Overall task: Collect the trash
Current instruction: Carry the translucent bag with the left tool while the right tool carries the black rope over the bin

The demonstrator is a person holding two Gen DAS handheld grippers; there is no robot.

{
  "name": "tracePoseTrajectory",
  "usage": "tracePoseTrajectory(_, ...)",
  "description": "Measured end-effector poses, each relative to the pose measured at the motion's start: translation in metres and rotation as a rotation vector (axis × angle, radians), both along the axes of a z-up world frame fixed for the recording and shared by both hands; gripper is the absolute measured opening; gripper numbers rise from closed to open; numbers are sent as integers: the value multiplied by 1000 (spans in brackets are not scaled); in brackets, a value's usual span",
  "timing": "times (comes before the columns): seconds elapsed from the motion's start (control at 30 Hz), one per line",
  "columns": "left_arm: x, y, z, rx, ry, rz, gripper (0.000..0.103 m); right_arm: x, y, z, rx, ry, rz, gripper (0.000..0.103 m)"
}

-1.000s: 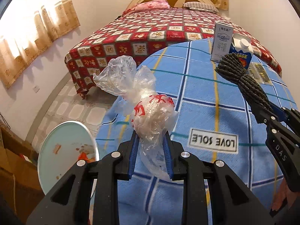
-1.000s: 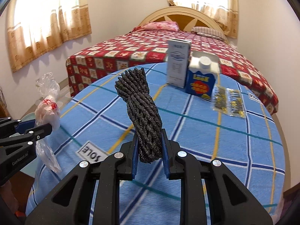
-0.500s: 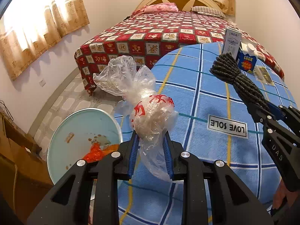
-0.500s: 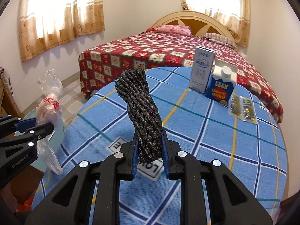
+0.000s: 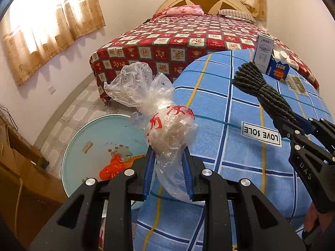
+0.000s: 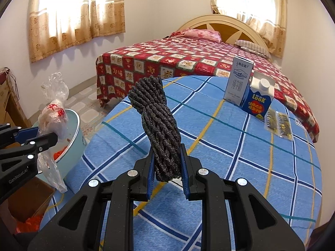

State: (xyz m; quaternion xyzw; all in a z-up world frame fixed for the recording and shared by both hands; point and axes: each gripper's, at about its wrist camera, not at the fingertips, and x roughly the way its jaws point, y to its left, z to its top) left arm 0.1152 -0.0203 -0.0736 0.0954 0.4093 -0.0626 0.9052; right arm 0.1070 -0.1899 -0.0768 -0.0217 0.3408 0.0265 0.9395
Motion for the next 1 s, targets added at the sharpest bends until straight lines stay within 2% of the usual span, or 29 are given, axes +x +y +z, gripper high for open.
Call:
tracePoseTrajectory(0.5,-21,7,3,40,-15,-3,26,-13,13,3,4,-13,29,22)
tracePoseTrajectory(1.0,-31,37,-7,79,-12,39,26,-20,40,-2,-11,-9,84,22)
